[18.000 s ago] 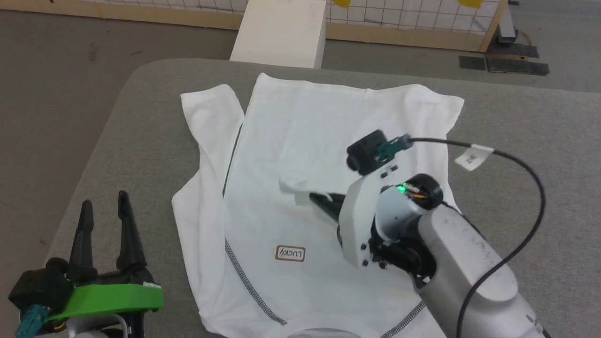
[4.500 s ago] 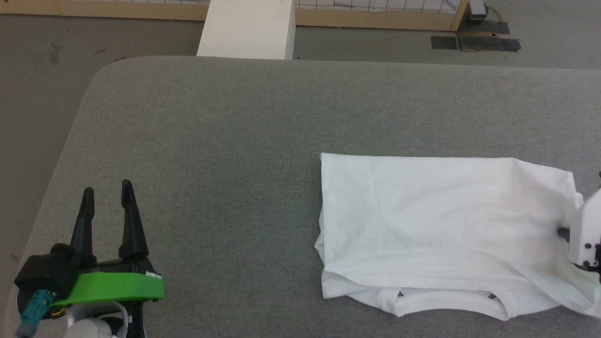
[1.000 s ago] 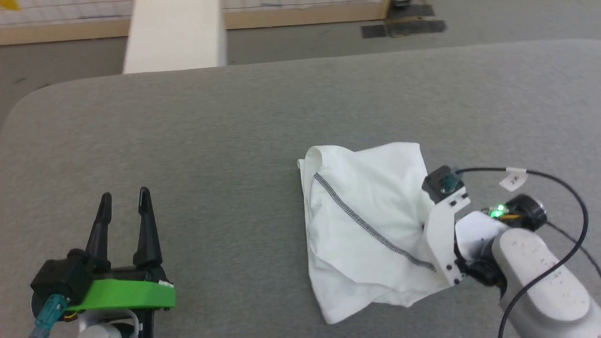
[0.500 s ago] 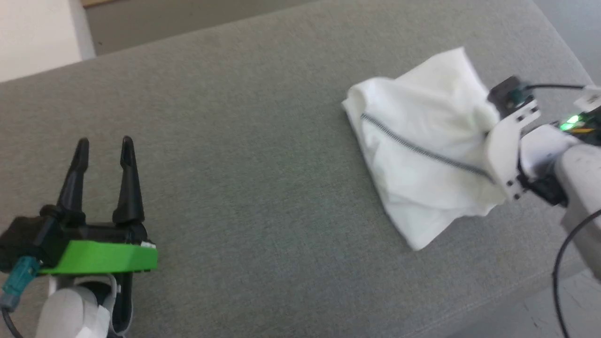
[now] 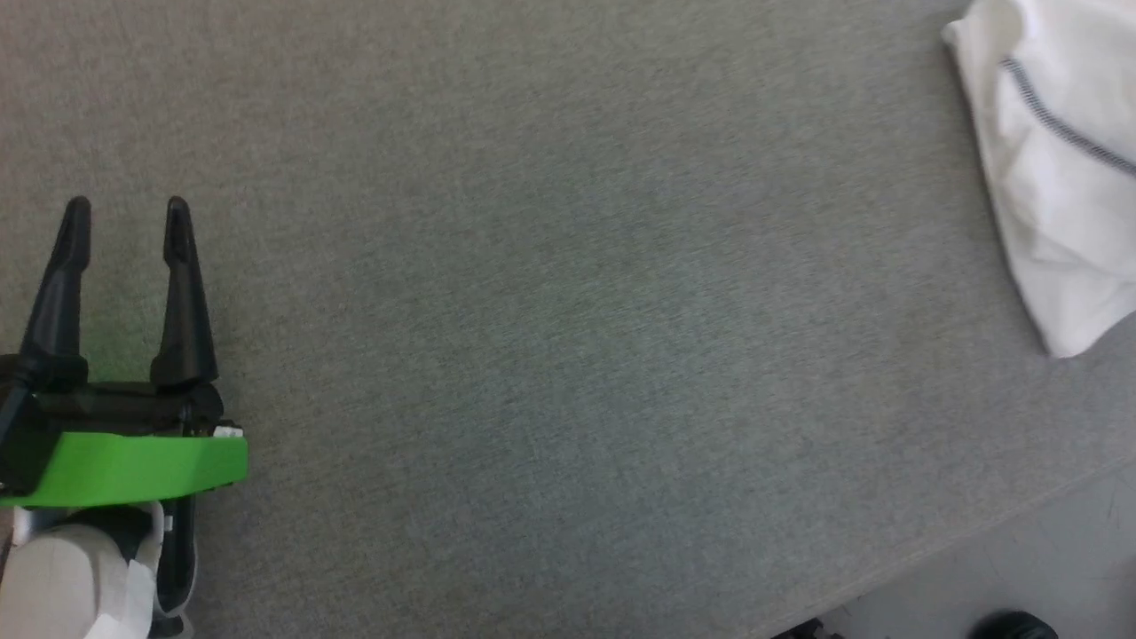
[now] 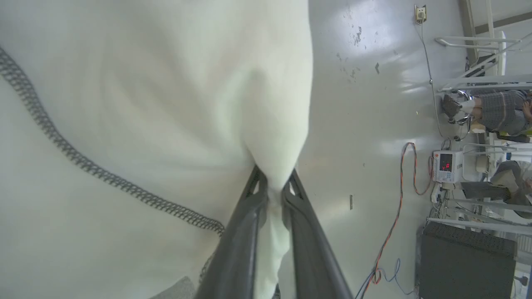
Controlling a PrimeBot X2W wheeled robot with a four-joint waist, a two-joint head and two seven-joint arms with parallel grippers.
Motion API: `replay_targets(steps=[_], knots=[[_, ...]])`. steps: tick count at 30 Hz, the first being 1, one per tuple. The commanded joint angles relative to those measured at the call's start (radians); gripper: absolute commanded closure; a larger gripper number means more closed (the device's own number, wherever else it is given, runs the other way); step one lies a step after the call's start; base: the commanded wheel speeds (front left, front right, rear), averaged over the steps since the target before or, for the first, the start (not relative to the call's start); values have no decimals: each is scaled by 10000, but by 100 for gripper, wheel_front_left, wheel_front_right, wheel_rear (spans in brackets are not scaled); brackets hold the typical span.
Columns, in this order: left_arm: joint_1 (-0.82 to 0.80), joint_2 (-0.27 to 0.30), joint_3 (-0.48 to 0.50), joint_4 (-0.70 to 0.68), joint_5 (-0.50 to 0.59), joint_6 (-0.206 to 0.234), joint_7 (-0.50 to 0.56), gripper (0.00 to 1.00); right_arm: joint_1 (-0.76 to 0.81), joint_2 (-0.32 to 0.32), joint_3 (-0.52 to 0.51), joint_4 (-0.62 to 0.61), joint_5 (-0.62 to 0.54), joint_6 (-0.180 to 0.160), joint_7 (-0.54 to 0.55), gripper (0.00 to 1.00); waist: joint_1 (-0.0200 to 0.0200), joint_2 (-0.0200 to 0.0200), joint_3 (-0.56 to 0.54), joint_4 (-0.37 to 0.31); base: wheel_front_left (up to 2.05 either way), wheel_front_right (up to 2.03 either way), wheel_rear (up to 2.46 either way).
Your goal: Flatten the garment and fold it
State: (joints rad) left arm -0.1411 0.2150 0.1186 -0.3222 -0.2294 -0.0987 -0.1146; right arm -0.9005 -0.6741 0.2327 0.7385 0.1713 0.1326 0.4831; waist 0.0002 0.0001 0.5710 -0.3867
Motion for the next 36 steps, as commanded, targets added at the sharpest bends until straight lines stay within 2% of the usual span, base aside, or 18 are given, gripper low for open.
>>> replay_targets(steps=[1, 4, 5, 6, 7, 13, 19, 24, 26, 31, 36], knots=[[-91, 95, 66, -125, 28, 65, 46, 0, -213, -25, -343, 172, -202, -19, -112, 100, -2, -1, 821, 564, 0, 0, 0], [-8, 161, 133, -310, 25, 108, 127, 0, -288, 23, -1232, 516, -645, -19, -294, 100, -2, -1, 917, 648, 0, 0, 0], [21, 180, 146, -351, 27, 117, 151, 0, -281, 35, -1460, 629, -802, -19, -305, 73, -2, -1, 923, 663, 0, 0, 0], [54, 199, 163, -407, 20, 127, 178, 0, -279, 53, -1776, 774, -996, -19, -300, 4, -2, -1, 927, 676, 0, 0, 0], [78, 213, 178, -447, 17, 137, 196, 0, -271, 78, -1992, 851, -1166, -19, -328, 0, -2, -1, 924, 682, 0, 0, 0], [223, 233, 218, -491, -13, 212, 233, 0, -222, 537, -3310, 1058, -2159, -19, -634, 0, -2, -1, 569, 639, 0, 0, 0], [390, -7, 132, -75, -167, 270, -122, 0, -429, 1123, -3798, 351, -1944, -19, -2126, 0, -2, -1, -506, 781, 0, 0, 0], [611, -303, 50, 501, -372, 304, -530, 0, -520, 1745, -3594, -956, -574, -19, -3456, 0, -2, -1, -1736, 1128, 0, 0, 0], [656, -462, -109, 759, -439, 285, -675, 0, -364, 2072, -3499, -1784, 275, -19, -3910, 0, -2, -1, -2249, 1390, 0, 0, 0], [655, -773, -226, 1301, -500, 434, -930, 0, 409, 2840, -3162, -4001, 1352, -19, -4751, 0, -2, -1, -3236, 2012, 0, 0, 0], [723, -1080, -189, 1597, -520, 793, -1168, 0, 1713, 4349, -3305, -5763, 1780, -19, -5752, 0, -2, -1, -4032, 2637, 0, 0, 0]])
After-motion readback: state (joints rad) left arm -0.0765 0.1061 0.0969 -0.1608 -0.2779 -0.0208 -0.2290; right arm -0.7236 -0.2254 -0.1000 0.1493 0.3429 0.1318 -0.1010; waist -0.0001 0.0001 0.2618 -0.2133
